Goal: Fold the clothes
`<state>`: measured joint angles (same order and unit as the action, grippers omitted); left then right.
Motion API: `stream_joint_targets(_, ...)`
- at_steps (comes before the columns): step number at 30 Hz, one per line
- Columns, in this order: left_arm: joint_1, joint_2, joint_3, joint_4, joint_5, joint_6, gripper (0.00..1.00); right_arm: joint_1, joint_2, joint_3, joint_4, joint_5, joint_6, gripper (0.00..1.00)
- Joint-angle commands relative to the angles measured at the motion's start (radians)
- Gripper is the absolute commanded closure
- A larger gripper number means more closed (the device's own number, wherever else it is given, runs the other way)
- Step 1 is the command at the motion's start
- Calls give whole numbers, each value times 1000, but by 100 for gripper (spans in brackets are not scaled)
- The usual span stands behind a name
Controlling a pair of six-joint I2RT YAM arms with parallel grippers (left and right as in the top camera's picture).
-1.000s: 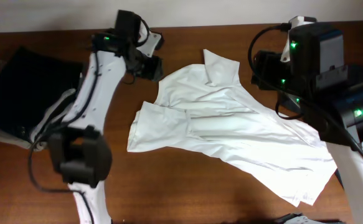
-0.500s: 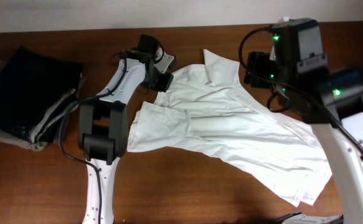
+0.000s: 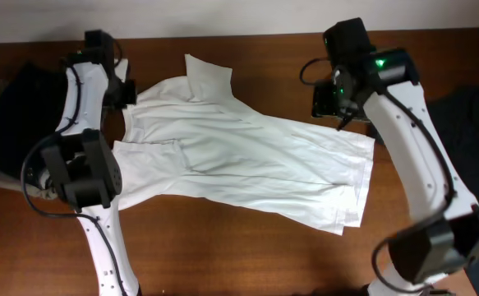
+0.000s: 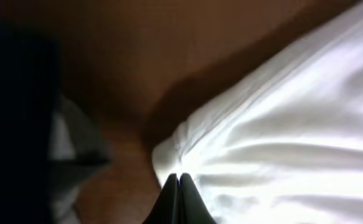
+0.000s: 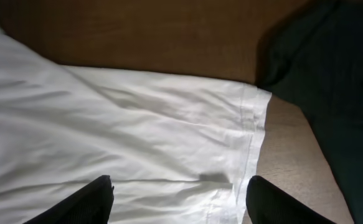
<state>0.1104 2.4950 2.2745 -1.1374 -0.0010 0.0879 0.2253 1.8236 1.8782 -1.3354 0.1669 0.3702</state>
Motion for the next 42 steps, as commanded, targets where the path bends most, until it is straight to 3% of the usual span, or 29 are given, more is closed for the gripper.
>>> stream_joint_targets(1,-12,-3,183,-80,96,-9,100,-68,106,-34,-13,2,13,28)
stream_joint_targets(7,-12,-3,472,-285,158,-8,96,-298,307,-37,-93,-221,-51,30)
stream_joint_targets(12,-12,-3,558,-343,186,-5,90,-399,339,-121,-70,-268,-70,27)
stream_joint_targets(15,-12,-3,558,-348,186,-5,89,-406,339,-220,23,-316,-70,27)
stream_joint_targets(17,-12,-3,558,-348,185,-5,88,-406,339,-287,102,-370,-52,35)
stream_joint_targets(19,-12,-3,558,-349,186,-5,88,-407,339,-332,171,-380,-21,51)
stream_joint_targets(22,-12,-3,558,-349,195,-5,87,-408,339,-348,217,-399,-21,55)
stream_joint_targets(28,-12,-3,558,-361,197,-5,87,-417,339,-348,274,-406,-22,55)
stream_joint_targets(32,-12,-3,558,-364,197,-5,86,-455,315,-296,145,-414,-157,55)
stream_joint_targets(38,-14,-3,558,-371,197,-5,83,-461,294,-269,163,-418,-153,55)
stream_joint_targets(42,-29,-3,558,-371,196,-5,78,-460,296,-274,237,-418,-72,57)
